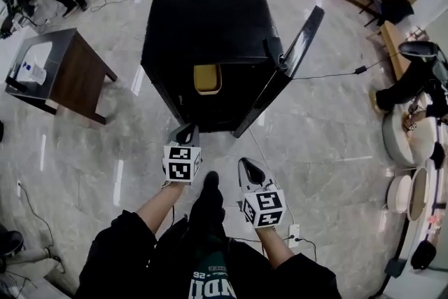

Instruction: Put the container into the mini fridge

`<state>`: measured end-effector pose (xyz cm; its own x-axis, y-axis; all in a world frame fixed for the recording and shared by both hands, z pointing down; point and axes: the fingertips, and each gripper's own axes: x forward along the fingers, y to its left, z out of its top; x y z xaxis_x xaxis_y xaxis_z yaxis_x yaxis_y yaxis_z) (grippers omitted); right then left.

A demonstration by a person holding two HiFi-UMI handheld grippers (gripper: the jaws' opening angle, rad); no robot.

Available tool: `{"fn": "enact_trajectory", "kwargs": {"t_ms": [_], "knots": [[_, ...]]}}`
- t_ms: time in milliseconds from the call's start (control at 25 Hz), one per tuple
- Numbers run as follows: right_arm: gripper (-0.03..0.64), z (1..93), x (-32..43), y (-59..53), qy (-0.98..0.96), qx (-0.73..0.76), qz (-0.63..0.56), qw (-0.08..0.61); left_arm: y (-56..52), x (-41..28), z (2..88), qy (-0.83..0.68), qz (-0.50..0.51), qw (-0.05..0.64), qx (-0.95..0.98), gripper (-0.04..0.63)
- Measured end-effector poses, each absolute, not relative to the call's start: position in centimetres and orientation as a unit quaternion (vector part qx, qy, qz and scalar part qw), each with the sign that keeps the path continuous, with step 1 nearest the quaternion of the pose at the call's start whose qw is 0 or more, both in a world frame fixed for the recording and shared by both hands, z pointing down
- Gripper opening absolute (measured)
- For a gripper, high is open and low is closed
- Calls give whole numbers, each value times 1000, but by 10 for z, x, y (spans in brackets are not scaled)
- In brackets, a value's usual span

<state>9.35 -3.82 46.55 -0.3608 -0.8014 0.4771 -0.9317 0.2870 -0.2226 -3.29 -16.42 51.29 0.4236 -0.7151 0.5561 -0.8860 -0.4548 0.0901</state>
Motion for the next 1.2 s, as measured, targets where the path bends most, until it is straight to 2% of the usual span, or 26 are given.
{"fn": "enact_trajectory", "kwargs": {"t_ms": [440,800,1200], "knots": [[35,435,116,-4,-794,559,201,125,-89,-13,456,-443,214,156,856,14],[34,372,138,-40,-812,562,138,81,-101,4,372,-424,174,61,887,14],[34,352,128,-53,-825,548,119,68,-106,11,353,-415,155,56,895,14]]}}
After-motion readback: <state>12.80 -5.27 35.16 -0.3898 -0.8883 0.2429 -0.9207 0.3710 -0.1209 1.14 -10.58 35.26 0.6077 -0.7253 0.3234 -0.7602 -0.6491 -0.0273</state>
